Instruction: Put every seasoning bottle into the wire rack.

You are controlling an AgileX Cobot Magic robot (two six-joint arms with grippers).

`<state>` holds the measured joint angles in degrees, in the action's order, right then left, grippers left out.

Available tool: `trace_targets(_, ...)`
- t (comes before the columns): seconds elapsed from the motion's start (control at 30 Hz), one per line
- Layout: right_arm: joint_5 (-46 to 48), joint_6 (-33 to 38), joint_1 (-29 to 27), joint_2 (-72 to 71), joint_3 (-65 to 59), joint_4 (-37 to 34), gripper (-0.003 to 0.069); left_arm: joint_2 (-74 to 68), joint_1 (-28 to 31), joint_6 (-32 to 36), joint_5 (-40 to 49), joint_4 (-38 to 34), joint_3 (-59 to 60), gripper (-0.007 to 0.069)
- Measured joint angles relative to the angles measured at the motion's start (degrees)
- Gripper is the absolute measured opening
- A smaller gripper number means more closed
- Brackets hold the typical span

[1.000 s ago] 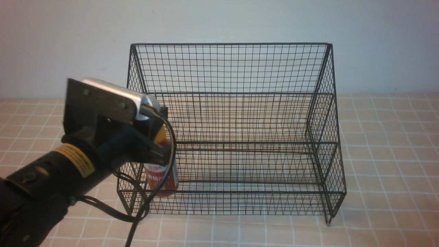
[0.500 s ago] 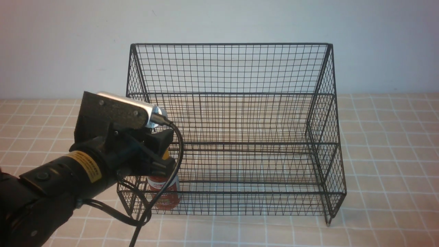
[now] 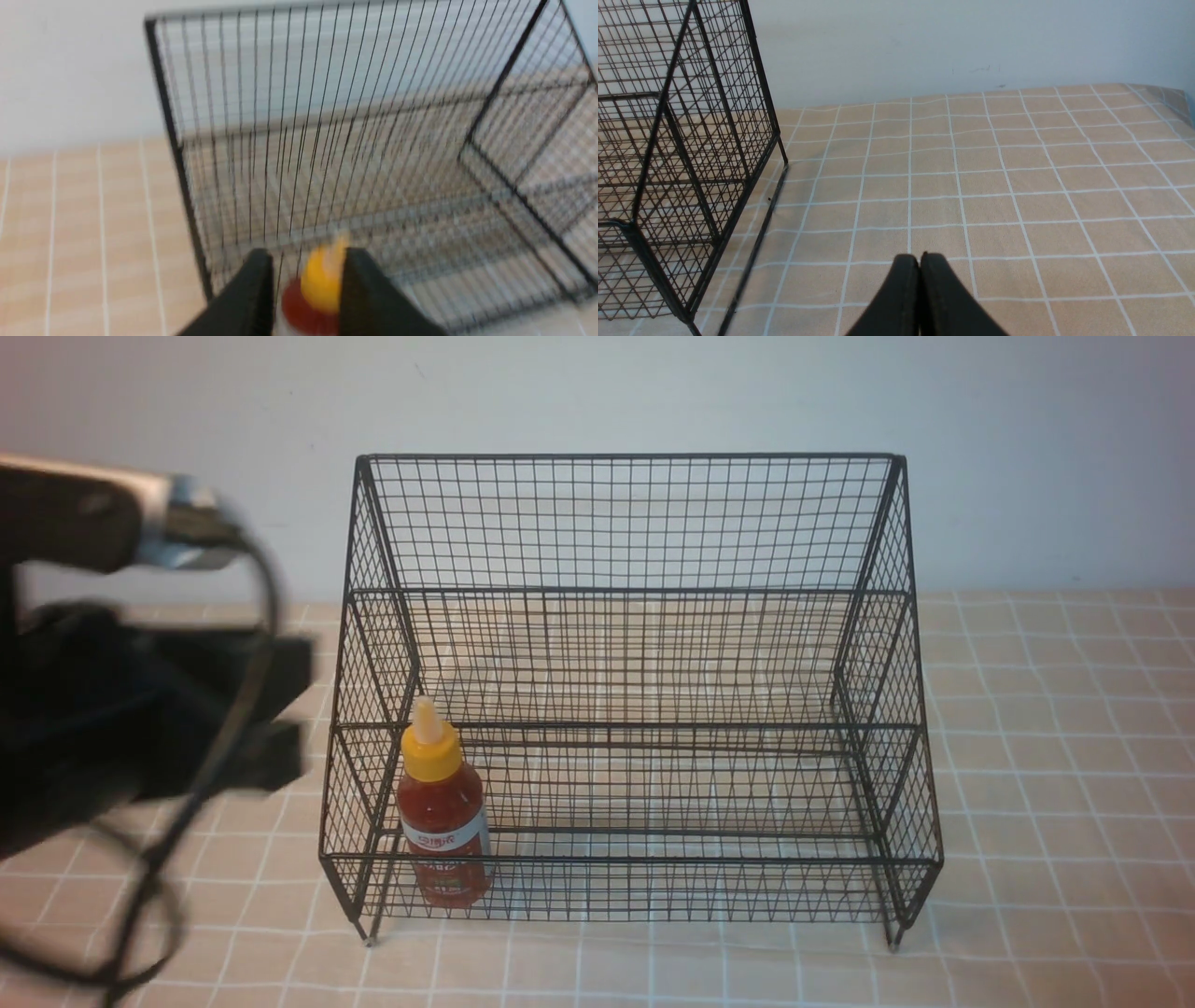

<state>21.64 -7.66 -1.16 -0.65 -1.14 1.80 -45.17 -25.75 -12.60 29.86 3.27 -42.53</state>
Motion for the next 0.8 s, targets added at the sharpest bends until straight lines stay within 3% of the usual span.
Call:
trace_targets(0.03,0.00,0.00,0.00,0.00,0.00,0.00,-0.0015,2.96,0.00,-0.05,4.57,-0.43,0.00,0.0065)
trace_targets(0.17,0.00,0.00,0.00,0.00,0.00,0.00,-0.0015,10.34,0.00,-0.14,13.18,-0.98,0.00,0.0003)
trace_targets(0.47,0.00,0.00,0.00,0.00,0.00,0.05,-0.0015,28.99,0.00,-0.29,21.09,-1.17,-0.49,-0.0007)
trace_targets(0.8,0.00,0.00,0.00,0.00,0.00,0.05,-0.0015,35.23,0.00,1.13,22.41,0.10,-0.51,-0.0007)
